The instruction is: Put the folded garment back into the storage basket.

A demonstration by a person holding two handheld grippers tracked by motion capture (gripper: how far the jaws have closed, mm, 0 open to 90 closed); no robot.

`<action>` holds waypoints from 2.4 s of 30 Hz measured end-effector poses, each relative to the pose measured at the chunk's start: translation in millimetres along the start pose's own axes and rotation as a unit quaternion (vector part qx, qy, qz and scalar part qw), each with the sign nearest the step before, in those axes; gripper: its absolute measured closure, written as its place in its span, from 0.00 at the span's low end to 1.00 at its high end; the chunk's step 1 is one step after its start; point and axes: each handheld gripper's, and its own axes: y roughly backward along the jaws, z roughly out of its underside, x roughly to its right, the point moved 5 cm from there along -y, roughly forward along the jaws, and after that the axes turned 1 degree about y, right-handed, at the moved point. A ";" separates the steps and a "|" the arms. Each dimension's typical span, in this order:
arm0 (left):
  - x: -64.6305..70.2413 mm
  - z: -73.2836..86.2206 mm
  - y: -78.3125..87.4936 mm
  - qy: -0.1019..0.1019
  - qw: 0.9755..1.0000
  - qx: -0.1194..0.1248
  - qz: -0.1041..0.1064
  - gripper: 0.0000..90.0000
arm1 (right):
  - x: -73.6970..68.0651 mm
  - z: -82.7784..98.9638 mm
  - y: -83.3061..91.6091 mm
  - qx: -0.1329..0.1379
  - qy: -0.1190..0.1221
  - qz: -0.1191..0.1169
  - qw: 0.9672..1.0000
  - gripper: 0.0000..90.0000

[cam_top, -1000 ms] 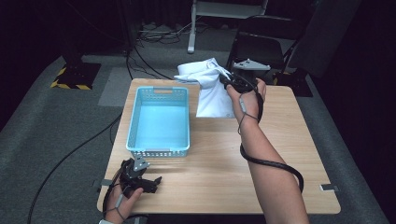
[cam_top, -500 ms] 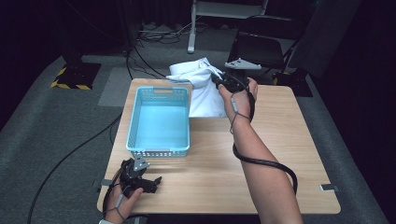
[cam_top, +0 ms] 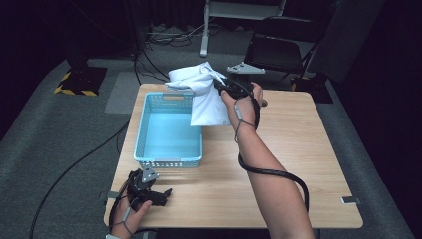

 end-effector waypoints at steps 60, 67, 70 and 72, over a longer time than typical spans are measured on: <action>0.1 0.0 -0.1 0.000 1.000 0.000 0.000 0.00 | -67.7 43.9 -69.1 -0.032 0.004 -0.042 0.999 0.88; 0.0 0.0 -0.1 0.000 1.000 0.001 0.000 0.00 | -75.9 50.6 -76.9 -0.041 0.007 -0.047 0.998 0.88; 0.1 0.0 -0.1 0.000 1.000 0.001 0.000 0.00 | -79.3 52.8 -79.5 -0.044 0.008 -0.050 0.998 0.88; 0.1 0.0 -0.1 0.000 1.000 0.001 0.000 0.00 | -81.8 54.4 -81.0 -0.046 0.008 -0.052 0.998 0.88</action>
